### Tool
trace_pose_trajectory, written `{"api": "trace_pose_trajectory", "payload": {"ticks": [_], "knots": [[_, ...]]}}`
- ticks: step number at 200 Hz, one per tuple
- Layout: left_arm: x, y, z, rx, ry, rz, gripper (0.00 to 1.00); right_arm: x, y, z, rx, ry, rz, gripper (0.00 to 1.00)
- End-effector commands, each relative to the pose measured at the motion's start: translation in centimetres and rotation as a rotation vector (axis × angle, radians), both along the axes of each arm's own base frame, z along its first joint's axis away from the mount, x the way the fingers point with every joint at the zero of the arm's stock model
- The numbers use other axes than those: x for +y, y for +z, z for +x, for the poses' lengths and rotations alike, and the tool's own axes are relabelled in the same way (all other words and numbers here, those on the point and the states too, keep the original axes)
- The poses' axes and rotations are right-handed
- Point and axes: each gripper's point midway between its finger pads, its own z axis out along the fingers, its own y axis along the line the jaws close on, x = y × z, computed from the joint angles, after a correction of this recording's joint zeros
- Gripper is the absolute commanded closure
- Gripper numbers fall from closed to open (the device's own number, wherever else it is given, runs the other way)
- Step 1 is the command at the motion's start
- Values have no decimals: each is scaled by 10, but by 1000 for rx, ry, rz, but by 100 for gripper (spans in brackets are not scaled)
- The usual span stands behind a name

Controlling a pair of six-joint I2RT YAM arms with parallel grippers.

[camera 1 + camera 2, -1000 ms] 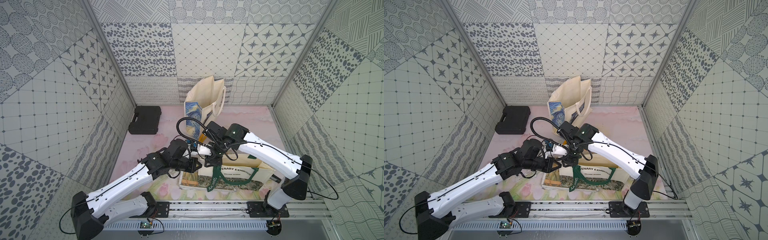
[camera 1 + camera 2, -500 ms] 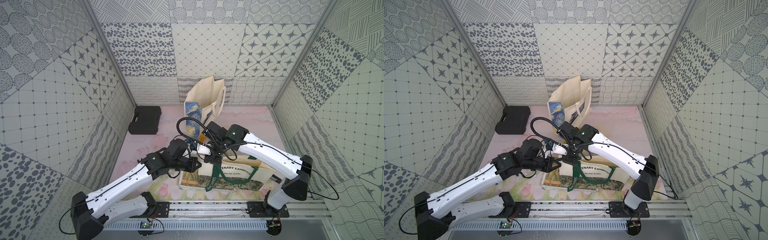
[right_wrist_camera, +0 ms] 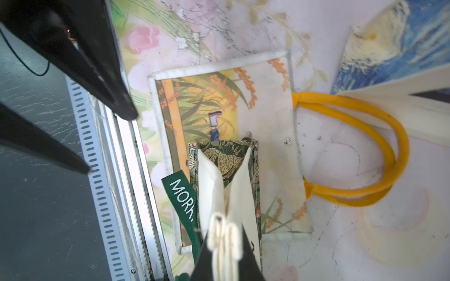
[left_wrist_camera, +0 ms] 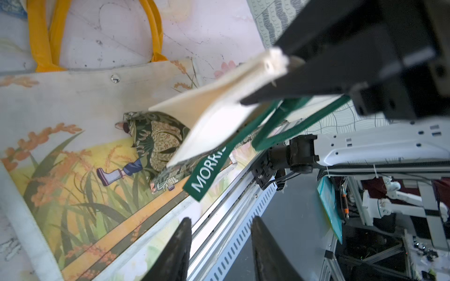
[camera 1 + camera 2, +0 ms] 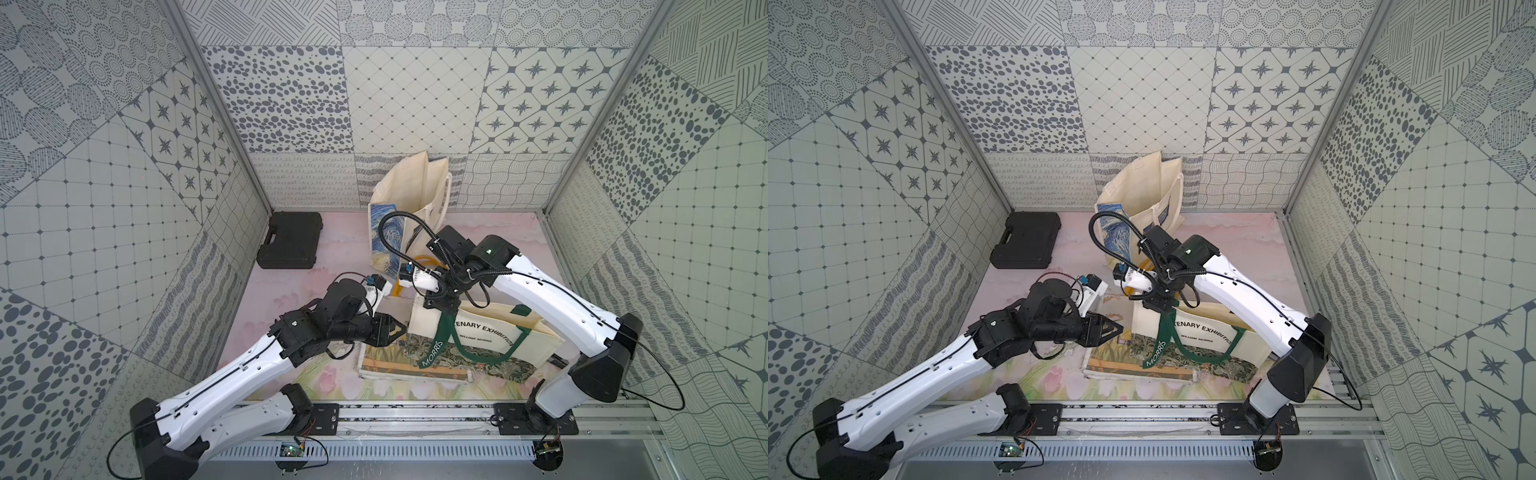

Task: Put away the canvas bag
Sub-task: Pick up the canvas bag from the center of the board.

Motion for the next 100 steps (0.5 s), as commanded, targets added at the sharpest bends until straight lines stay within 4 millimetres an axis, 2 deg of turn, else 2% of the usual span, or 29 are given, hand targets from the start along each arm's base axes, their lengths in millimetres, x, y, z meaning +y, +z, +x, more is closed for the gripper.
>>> {"api": "trace_pose_trajectory", "payload": {"ticks": [1, 25, 37, 55, 71, 100], "knots": [[-16, 47, 0, -254, -116, -195, 54, -21, 27, -5, -21, 17, 40, 100], [-26, 73, -2, -472, -189, -333, 55, -28, 27, -23, 65, 145, 91, 100], [-29, 79, -4, -580, -240, -356, 55, -25, 29, -31, 100, 194, 146, 100], [-38, 76, -9, -704, -353, -330, 56, -14, 39, -49, 189, 298, 262, 100], [-48, 69, -22, -789, -509, -332, 57, -6, 41, -54, 233, 338, 304, 100], [-57, 55, -5, -859, -515, -262, 57, -2, 38, -49, 243, 356, 303, 100]]}}
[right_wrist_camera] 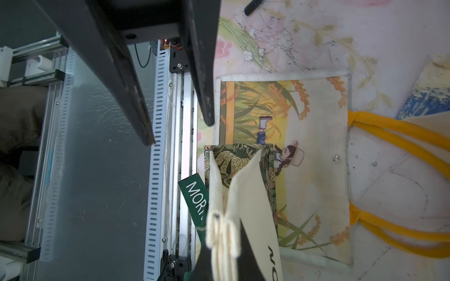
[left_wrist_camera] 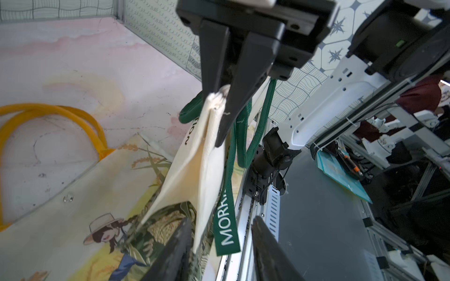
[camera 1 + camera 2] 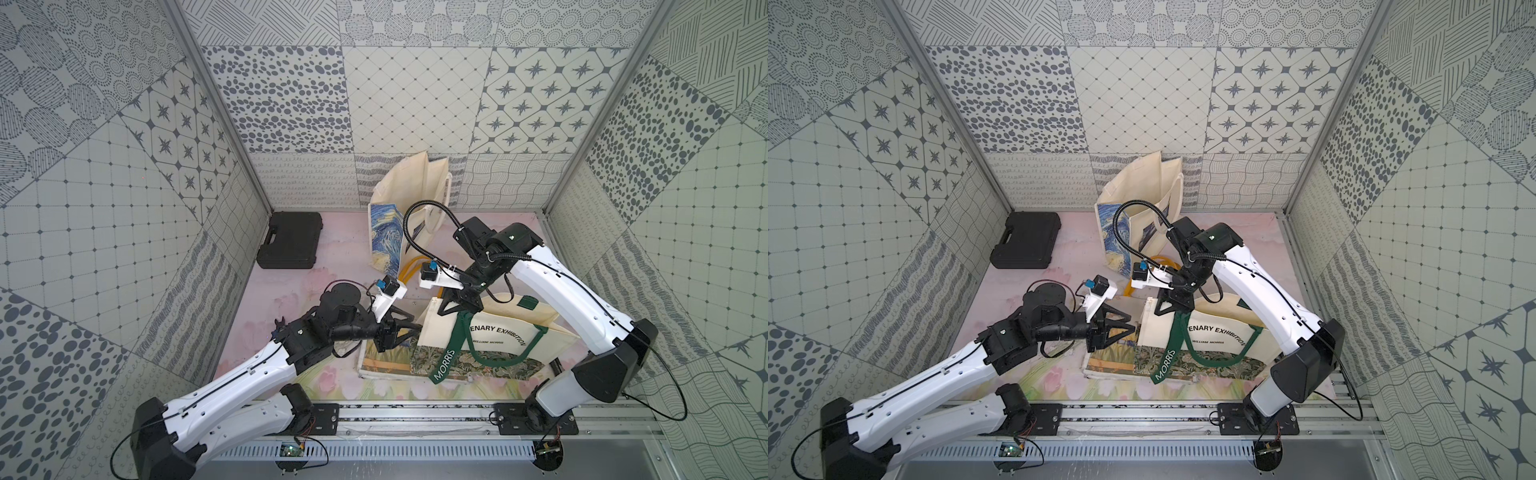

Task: Put away the canvas bag
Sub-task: Pick up the canvas bag from the center of the board, then press the canvas bag.

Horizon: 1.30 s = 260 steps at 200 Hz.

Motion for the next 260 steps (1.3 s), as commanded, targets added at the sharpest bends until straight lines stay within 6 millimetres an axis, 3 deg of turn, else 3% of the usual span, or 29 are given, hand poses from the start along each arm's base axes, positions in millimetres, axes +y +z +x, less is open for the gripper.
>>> {"api": "trace_pose_trajectory", "payload": {"ticks": [1, 37, 120, 175, 209, 260], "knots": [[-20, 28, -1, -403, -175, -89, 57, 15, 14, -9, 44, 82, 114, 100], [-28, 23, 15, -426, -144, -54, 57, 20, 14, -6, 47, 84, 132, 100], [-42, 13, 20, -368, -184, -24, 56, 28, 17, 3, 28, 72, 154, 100], [-34, 1, 30, -342, -106, 27, 57, 27, 30, 9, 11, 35, 208, 100], [-13, -1, 61, -405, 111, 120, 55, 17, 12, 1, 25, 35, 161, 100], [-7, 2, 62, -448, 116, 131, 54, 11, 5, -11, 53, 40, 167, 100]]}}
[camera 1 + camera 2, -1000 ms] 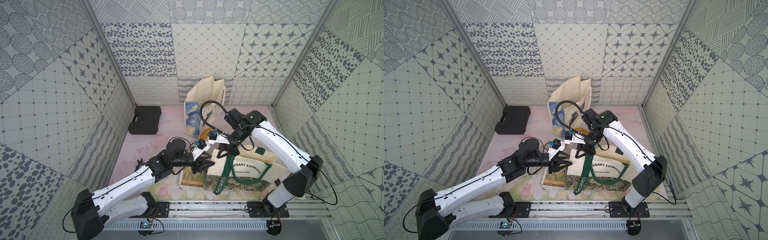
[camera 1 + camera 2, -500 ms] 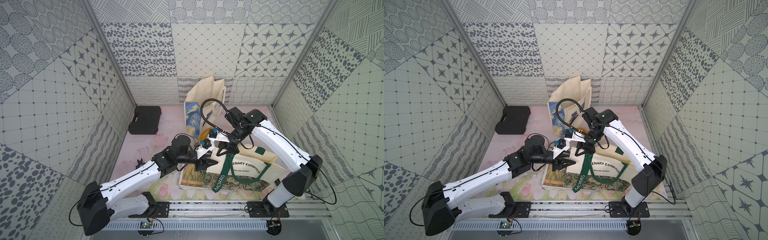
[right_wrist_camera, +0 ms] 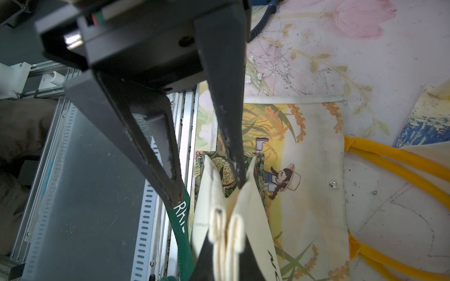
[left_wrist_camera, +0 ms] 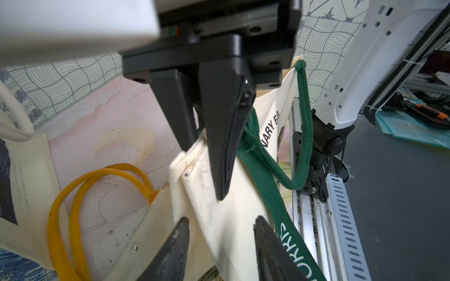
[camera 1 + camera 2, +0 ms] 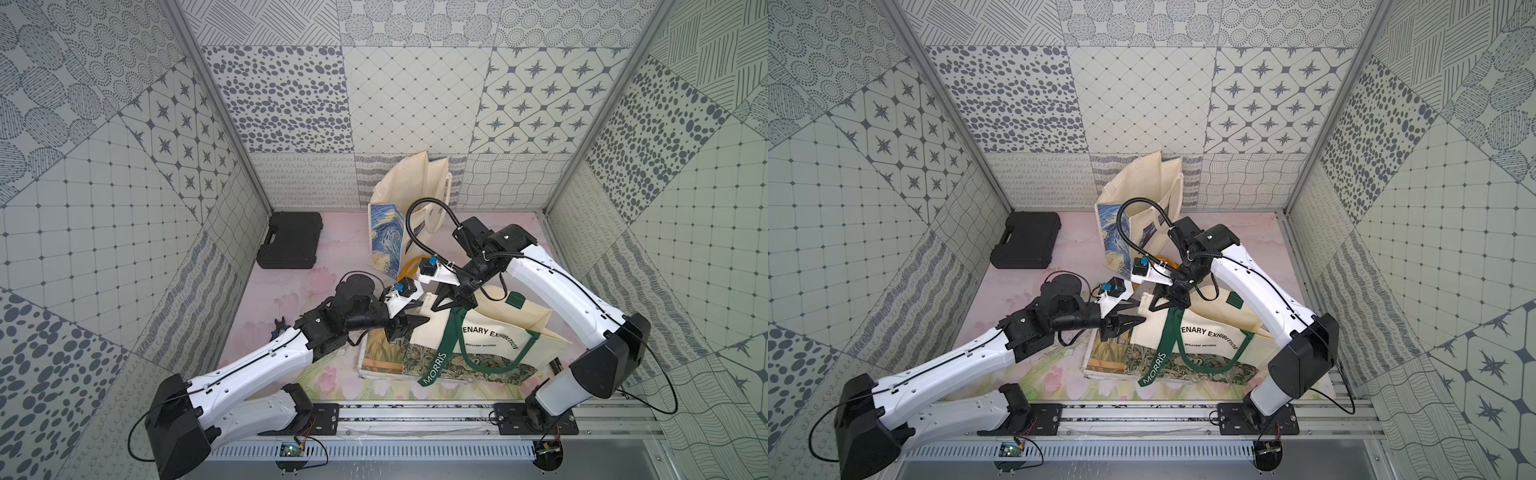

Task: Put away the canvas bag
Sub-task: Press the canvas bag.

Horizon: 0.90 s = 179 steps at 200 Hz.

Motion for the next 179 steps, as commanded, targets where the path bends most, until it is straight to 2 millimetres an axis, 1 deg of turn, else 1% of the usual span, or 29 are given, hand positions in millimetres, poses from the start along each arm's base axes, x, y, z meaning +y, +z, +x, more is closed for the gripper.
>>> {"api": "trace_pose_trajectory", "payload": {"ticks": [1, 36, 56, 70, 82, 99, 124, 161, 179], "knots": [[10, 6, 27, -102, 132, 22, 54, 1, 14, -23, 48, 36, 68, 100], [9, 5, 30, -100, 141, 24, 54, 2, 19, -25, 55, 45, 86, 100], [6, 3, 27, -91, 115, 22, 54, 4, 21, -24, 45, 52, 104, 100], [1, 2, 21, -72, 70, 15, 54, 8, 26, -22, 34, 60, 129, 100], [-6, 0, 14, -48, 16, 0, 54, 12, 31, -17, 17, 54, 153, 100], [-15, 0, 7, -12, -50, -22, 54, 20, 38, -4, -30, 25, 180, 100], [-24, -3, 2, 38, -105, -27, 54, 27, 50, 10, -80, 8, 207, 100], [-24, -7, 0, 57, -111, -24, 57, 31, 60, 20, -127, -2, 205, 100], [-24, -9, -2, 68, -114, -24, 59, 31, 65, 27, -157, -14, 205, 100]]}}
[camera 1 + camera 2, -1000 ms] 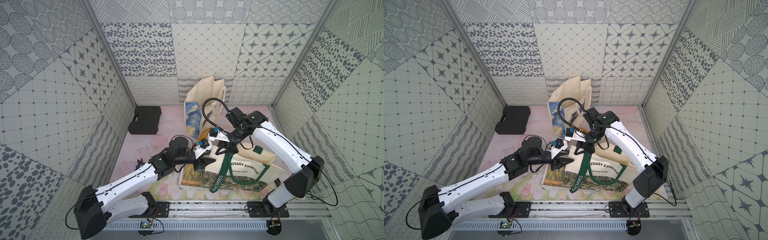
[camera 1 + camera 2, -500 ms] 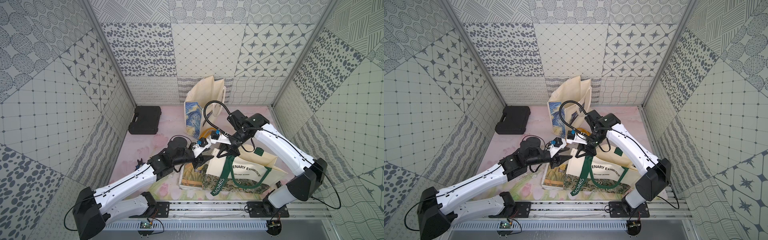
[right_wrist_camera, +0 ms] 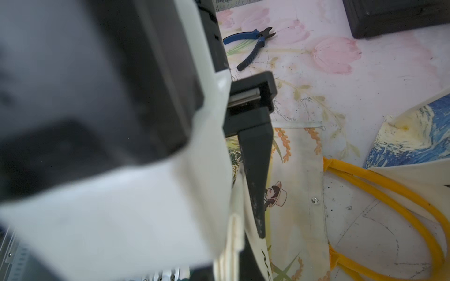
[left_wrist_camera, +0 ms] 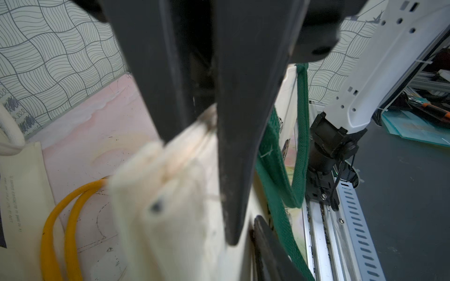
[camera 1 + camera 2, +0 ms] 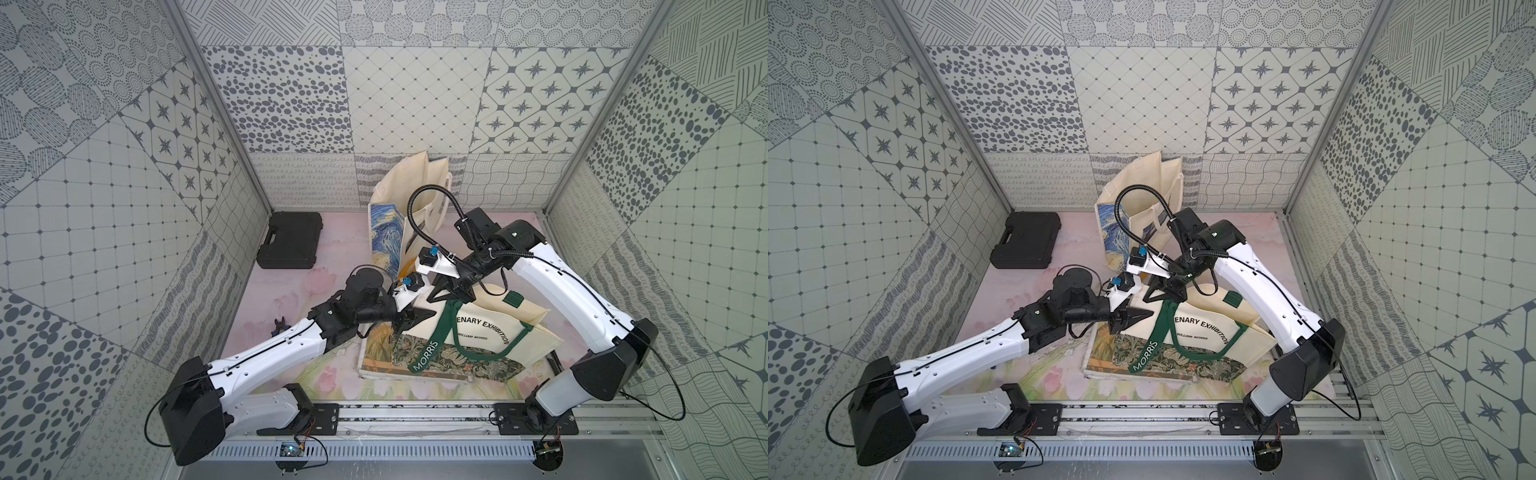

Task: Put away the canvas bag
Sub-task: Press the canvas bag.

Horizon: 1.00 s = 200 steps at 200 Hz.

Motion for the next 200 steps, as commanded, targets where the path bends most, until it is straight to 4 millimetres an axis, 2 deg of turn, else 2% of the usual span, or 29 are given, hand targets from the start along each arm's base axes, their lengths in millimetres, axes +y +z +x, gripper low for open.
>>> {"api": "trace_pose_trajectory", "payload": {"ticks": [1, 22, 41, 72, 86, 129, 146, 152, 161, 171, 175, 182, 200], "knots": [[-3, -1, -13, 63, -67, -16, 59, 17, 29, 15, -91, 20, 120, 100], [-2, -1, -14, 70, -65, -22, 64, 15, 33, 23, -105, 0, 107, 100], [0, -1, -15, 72, -63, -22, 73, 13, 32, 30, -115, -24, 92, 100], [1, -1, -16, 77, -61, -21, 83, 10, 30, 33, -121, -38, 75, 100], [1, 0, -17, 78, -68, -21, 100, 8, 28, 34, -125, -45, 64, 100], [0, 0, -18, 89, -74, -20, 100, 4, 33, 47, -166, -113, 60, 100], [-1, -2, -17, 108, -70, -22, 66, 5, 42, 52, -174, -141, 92, 100], [-1, -2, -17, 115, -70, -23, 61, 5, 46, 54, -179, -147, 108, 100], [-2, -2, -17, 121, -72, -24, 61, 5, 51, 55, -184, -157, 124, 100], [-3, -3, -19, 124, -79, -24, 69, 4, 56, 57, -189, -166, 134, 100], [-3, -3, -18, 126, -80, -24, 77, 4, 57, 59, -192, -172, 135, 100], [-3, -4, -18, 127, -81, -22, 99, 3, 60, 60, -197, -179, 136, 100], [-3, -6, -21, 126, -94, -15, 100, 1, 64, 65, -213, -207, 133, 100]]}}
